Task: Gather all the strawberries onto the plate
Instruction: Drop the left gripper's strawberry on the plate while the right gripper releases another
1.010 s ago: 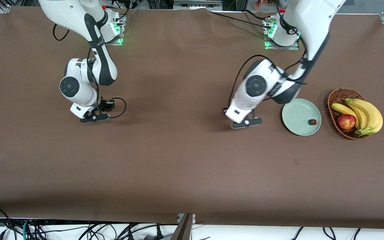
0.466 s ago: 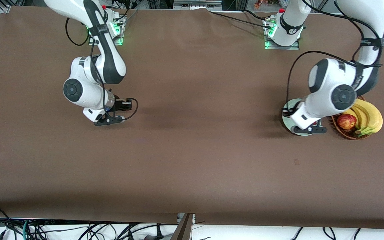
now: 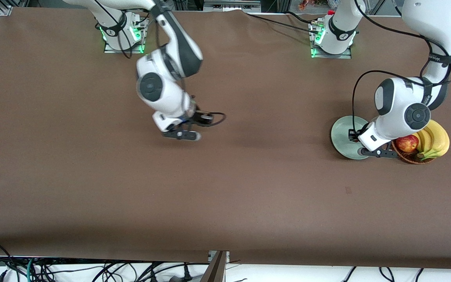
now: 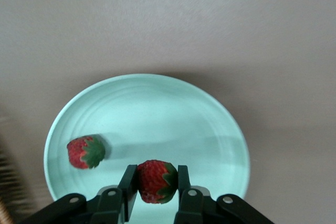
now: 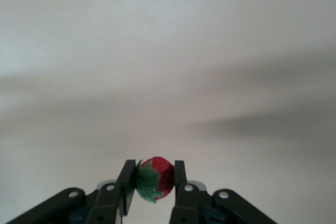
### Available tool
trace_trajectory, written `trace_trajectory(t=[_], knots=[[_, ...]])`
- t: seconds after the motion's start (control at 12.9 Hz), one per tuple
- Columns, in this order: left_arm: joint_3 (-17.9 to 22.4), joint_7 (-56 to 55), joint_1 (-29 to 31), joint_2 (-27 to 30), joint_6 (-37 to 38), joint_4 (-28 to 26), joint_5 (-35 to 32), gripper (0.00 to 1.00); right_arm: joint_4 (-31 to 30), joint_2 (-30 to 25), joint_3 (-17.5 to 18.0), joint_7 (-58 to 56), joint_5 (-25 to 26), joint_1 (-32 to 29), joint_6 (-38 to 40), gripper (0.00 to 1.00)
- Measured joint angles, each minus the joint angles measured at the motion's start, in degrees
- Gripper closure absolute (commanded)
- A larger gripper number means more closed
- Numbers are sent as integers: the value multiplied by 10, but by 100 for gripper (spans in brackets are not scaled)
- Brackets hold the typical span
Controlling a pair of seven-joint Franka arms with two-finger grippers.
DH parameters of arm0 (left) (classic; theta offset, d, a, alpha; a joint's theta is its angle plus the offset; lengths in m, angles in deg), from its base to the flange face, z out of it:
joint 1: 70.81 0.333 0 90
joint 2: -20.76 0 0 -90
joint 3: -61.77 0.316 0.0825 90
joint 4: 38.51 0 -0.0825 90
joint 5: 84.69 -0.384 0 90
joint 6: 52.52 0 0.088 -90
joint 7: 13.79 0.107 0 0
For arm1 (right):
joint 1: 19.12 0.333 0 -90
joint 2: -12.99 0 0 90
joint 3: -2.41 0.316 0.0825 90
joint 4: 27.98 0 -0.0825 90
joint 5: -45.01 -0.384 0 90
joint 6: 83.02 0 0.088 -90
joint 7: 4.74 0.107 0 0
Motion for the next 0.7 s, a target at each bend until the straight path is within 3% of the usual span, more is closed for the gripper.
trace_trajectory(t=[0.08, 0.16, 0.23, 0.39, 0.54, 0.7], knots=[[4, 7, 0, -11, -12, 0, 0, 82, 37, 36, 3, 53, 0, 19, -14, 68], [6, 12, 0, -19, -17, 0, 0, 61, 69, 72, 3, 102, 0, 38, -39, 68], [7, 13, 0, -23, -18, 0, 0, 1, 89, 103, 4, 148, 0, 57, -74, 67], [7, 16, 0, -24, -18, 0, 0, 0, 107, 154, 5, 231, 0, 96, -158, 55], [7, 20, 0, -23, -16, 2, 0, 0, 111, 189, 4, 293, 0, 126, -229, 32], [7, 21, 0, -7, -2, 9, 0, 0, 116, 201, 3, 312, 0, 135, -250, 22]])
